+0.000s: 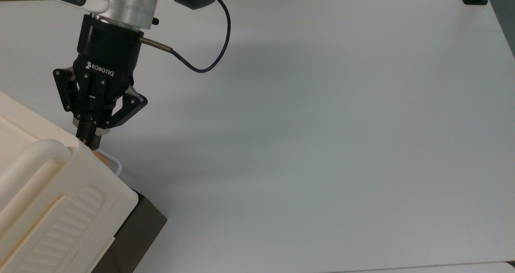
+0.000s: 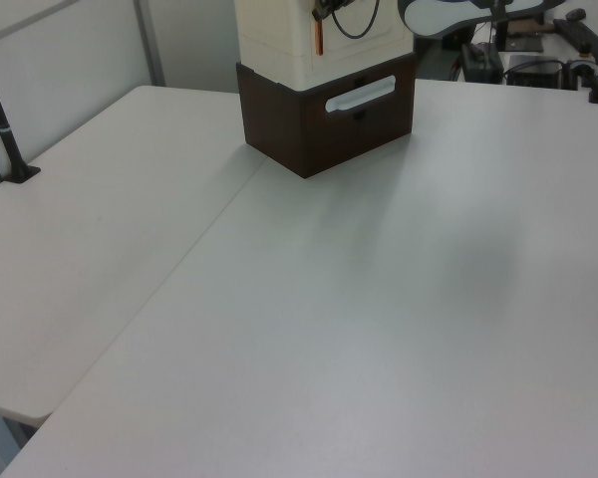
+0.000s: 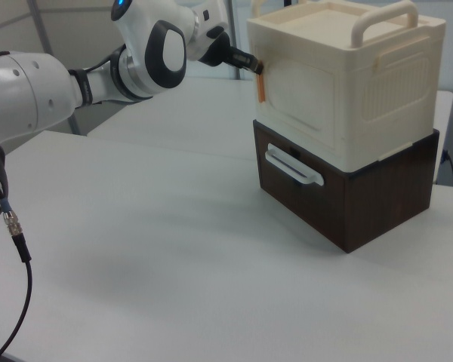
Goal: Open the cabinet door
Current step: 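Close the gripper on the door edge beside the orange tab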
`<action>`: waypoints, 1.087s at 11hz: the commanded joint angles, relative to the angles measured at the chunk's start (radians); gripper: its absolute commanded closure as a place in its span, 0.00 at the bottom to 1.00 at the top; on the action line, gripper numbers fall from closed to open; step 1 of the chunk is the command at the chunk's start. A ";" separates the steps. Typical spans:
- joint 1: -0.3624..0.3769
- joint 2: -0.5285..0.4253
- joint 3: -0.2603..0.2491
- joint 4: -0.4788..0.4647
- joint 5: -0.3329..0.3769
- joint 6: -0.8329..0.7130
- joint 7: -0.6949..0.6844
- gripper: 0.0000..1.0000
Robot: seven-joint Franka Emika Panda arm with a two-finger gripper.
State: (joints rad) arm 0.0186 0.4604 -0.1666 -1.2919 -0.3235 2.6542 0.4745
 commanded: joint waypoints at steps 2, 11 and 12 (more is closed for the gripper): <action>-0.006 -0.035 -0.010 0.003 -0.010 0.015 0.012 1.00; 0.006 -0.138 0.024 -0.103 0.280 -0.213 -0.175 1.00; 0.004 -0.149 0.024 -0.101 0.340 -0.279 -0.221 1.00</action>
State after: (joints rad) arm 0.0180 0.3802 -0.1549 -1.3276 -0.1167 2.4949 0.3268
